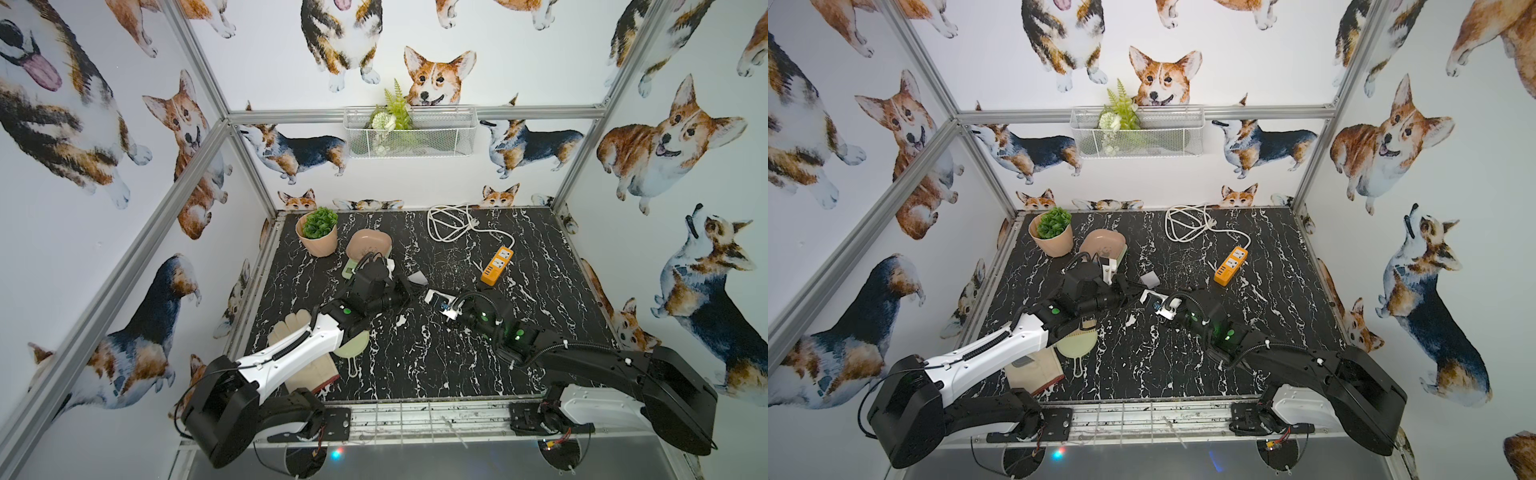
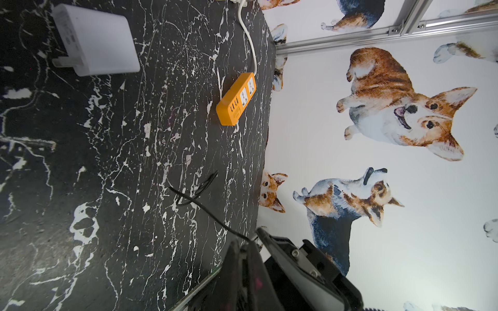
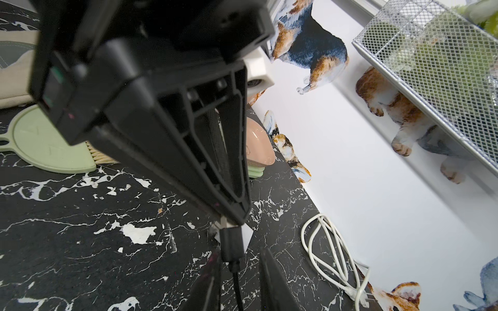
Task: Charge the electronic scale
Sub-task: Pick up the charging cable from the center of the board.
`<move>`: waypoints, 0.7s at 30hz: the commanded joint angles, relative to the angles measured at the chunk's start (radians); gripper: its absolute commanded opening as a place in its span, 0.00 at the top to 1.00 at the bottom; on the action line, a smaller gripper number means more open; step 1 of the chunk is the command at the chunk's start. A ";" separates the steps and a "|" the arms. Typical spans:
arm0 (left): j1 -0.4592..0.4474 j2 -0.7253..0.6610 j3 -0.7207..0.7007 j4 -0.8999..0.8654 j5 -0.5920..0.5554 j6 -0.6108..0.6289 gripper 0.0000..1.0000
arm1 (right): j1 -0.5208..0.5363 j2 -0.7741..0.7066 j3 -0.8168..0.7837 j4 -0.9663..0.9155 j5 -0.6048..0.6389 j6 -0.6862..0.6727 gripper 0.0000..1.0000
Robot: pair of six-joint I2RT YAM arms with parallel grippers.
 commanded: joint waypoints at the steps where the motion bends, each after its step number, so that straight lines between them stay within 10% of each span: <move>1: -0.001 -0.001 -0.007 0.031 -0.004 -0.045 0.87 | 0.002 -0.001 0.009 0.042 -0.003 -0.020 0.75; 21: -0.005 -0.014 -0.032 0.085 -0.012 -0.099 0.92 | 0.007 0.027 0.016 0.036 -0.007 -0.058 0.77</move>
